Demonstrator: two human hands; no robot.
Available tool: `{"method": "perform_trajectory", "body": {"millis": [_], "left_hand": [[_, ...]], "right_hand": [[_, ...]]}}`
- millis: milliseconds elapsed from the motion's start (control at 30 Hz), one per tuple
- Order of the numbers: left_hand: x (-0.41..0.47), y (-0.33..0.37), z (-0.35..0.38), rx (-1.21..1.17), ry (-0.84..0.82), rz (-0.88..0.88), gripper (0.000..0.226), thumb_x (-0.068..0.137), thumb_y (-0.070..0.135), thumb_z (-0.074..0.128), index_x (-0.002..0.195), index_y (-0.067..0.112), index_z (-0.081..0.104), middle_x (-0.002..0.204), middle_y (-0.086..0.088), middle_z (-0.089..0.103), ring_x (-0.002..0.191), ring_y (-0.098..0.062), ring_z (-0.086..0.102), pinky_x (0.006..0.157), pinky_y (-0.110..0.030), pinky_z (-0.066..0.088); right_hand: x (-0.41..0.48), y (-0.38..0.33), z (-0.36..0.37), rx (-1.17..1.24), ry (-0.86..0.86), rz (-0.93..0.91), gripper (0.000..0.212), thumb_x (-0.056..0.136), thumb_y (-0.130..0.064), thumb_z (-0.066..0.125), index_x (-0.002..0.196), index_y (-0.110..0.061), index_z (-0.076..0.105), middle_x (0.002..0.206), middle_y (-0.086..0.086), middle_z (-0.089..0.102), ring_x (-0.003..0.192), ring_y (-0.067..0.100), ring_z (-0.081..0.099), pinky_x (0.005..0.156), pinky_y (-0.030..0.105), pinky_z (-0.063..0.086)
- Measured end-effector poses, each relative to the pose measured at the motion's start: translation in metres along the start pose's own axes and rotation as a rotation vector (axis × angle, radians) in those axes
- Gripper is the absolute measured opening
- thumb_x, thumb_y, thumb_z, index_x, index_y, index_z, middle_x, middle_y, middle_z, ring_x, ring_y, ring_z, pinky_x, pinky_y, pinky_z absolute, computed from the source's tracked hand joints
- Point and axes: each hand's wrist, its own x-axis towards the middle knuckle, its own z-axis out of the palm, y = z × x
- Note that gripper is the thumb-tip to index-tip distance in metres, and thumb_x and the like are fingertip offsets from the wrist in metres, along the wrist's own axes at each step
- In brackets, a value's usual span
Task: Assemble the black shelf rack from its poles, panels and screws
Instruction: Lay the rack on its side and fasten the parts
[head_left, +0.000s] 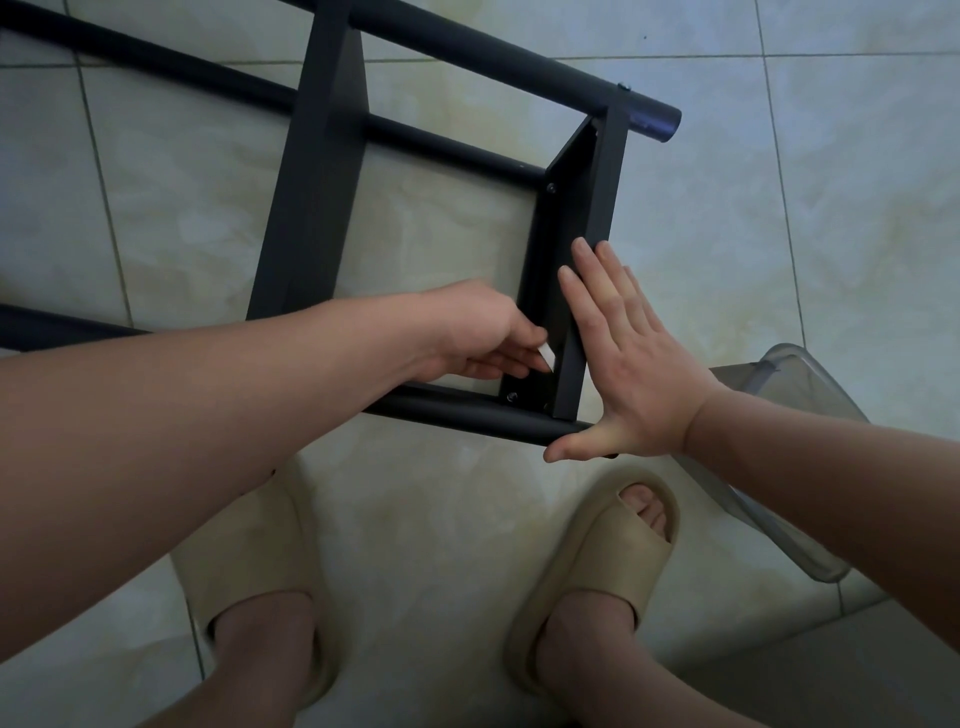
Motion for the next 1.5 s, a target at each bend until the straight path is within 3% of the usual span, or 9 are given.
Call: {"method": "perform_trajectory", "body": {"millis": [200, 767, 933, 1133, 1233, 1500], "left_hand": [[-0.001, -0.001, -0.004, 0.025, -0.014, 0.019, 0.013, 0.099, 0.019, 0.059, 0.087, 0.019, 0.065, 0.079, 0.004, 0.077, 0.080, -0.009, 0.071, 0.072, -0.026, 0.046], [-0.004, -0.006, -0.015, 0.141, -0.083, 0.072, 0.014, 0.100, 0.015, 0.058, 0.088, 0.018, 0.064, 0.084, 0.006, 0.077, 0.080, -0.004, 0.069, 0.083, -0.030, 0.047], [-0.010, -0.003, -0.021, 0.291, -0.116, 0.095, 0.014, 0.100, 0.016, 0.057, 0.090, 0.020, 0.066, 0.089, 0.007, 0.077, 0.094, -0.005, 0.068, 0.093, -0.033, 0.047], [-0.013, -0.004, -0.024, 0.438, -0.147, 0.126, 0.013, 0.099, 0.015, 0.058, 0.092, 0.020, 0.069, 0.093, 0.006, 0.078, 0.103, -0.010, 0.067, 0.094, -0.034, 0.047], [-0.012, -0.006, -0.026, 0.480, -0.165, 0.161, 0.014, 0.099, 0.013, 0.059, 0.091, 0.019, 0.069, 0.092, 0.006, 0.078, 0.098, -0.010, 0.066, 0.093, -0.035, 0.048], [-0.009, -0.008, -0.023, 0.593, -0.195, 0.205, 0.014, 0.096, 0.014, 0.064, 0.085, 0.022, 0.069, 0.080, 0.017, 0.075, 0.068, 0.012, 0.059, 0.075, -0.020, 0.038]], "right_hand": [[0.000, 0.000, 0.000, -0.005, 0.004, 0.000, 0.137, 0.070, -0.101, 0.033, 0.160, -0.004, -0.003, 0.168, 0.019, -0.008, 0.155, 0.039, -0.011, 0.125, 0.060, 0.007], [0.000, 0.000, -0.001, -0.005, 0.001, 0.002, 0.139, 0.069, -0.099, 0.038, 0.160, -0.002, -0.001, 0.168, 0.020, -0.007, 0.155, 0.040, -0.010, 0.124, 0.062, 0.009], [0.000, -0.001, 0.000, -0.002, 0.005, 0.002, 0.138, 0.069, -0.099, 0.038, 0.160, -0.003, -0.002, 0.168, 0.020, -0.007, 0.155, 0.039, -0.010, 0.124, 0.062, 0.009], [0.000, -0.001, -0.001, -0.002, -0.005, 0.007, 0.139, 0.069, -0.099, 0.037, 0.160, -0.002, -0.002, 0.168, 0.019, -0.008, 0.155, 0.038, -0.012, 0.125, 0.061, 0.007], [0.000, -0.001, -0.001, -0.002, -0.010, 0.010, 0.139, 0.069, -0.099, 0.038, 0.160, -0.003, -0.003, 0.168, 0.019, -0.009, 0.155, 0.038, -0.012, 0.125, 0.060, 0.007], [0.000, -0.002, -0.002, -0.001, -0.029, 0.013, 0.138, 0.069, -0.100, 0.035, 0.160, -0.004, -0.006, 0.167, 0.018, -0.013, 0.155, 0.038, -0.014, 0.125, 0.059, 0.005]]}}
